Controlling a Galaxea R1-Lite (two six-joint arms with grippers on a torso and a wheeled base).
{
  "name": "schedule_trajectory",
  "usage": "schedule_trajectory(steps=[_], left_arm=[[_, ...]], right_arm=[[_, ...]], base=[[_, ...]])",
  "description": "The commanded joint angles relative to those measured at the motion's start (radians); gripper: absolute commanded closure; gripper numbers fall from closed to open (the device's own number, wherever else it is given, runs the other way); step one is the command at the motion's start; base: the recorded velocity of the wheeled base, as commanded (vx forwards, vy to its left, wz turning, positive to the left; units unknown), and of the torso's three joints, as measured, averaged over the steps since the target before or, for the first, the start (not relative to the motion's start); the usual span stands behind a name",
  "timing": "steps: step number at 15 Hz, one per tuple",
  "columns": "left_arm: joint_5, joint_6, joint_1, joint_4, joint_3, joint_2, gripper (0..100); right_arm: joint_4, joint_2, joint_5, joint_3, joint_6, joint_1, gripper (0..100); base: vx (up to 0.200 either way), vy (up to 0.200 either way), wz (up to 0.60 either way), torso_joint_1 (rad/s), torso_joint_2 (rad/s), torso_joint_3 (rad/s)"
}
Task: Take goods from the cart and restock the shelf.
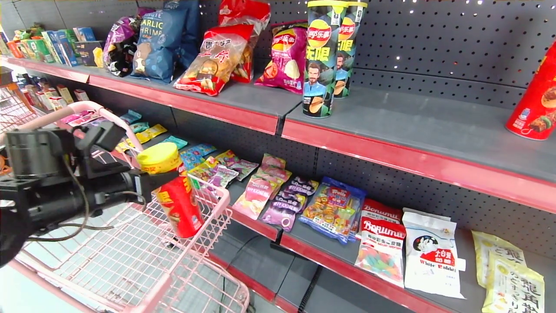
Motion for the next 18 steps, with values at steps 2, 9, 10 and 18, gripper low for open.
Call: schedule_trajectory(steps=[2,9,10,18], left_arm=[[-0.005,-0.016,0.002,0.466,-0.014,-0.619,100],[0.228,0.004,0.003,0.632,0.042,-0.995,100],[0.253,0.004,0.003,0.632,0.065,-1.021,100],[0.451,0.085,0.002,0.637,0.140,-1.130,100]], right_arm=[[0.000,0.001,0.000,0.000,0.000,0.000,0],[0.000,0.001,0.000,0.000,0.000,0.000,0],[0.000,0.001,0.000,0.000,0.000,0.000,0],[0.000,0.001,0.000,0.000,-0.002,0.000,0]], base=[[0.000,0.000,0.00,0.000,0.00,0.000],[0.000,0.000,0.00,0.025,-0.09,-0.059],[0.000,0.000,0.00,0.139,-0.43,-0.281],[0.000,0.000,0.00,0.198,-0.54,-0.342]])
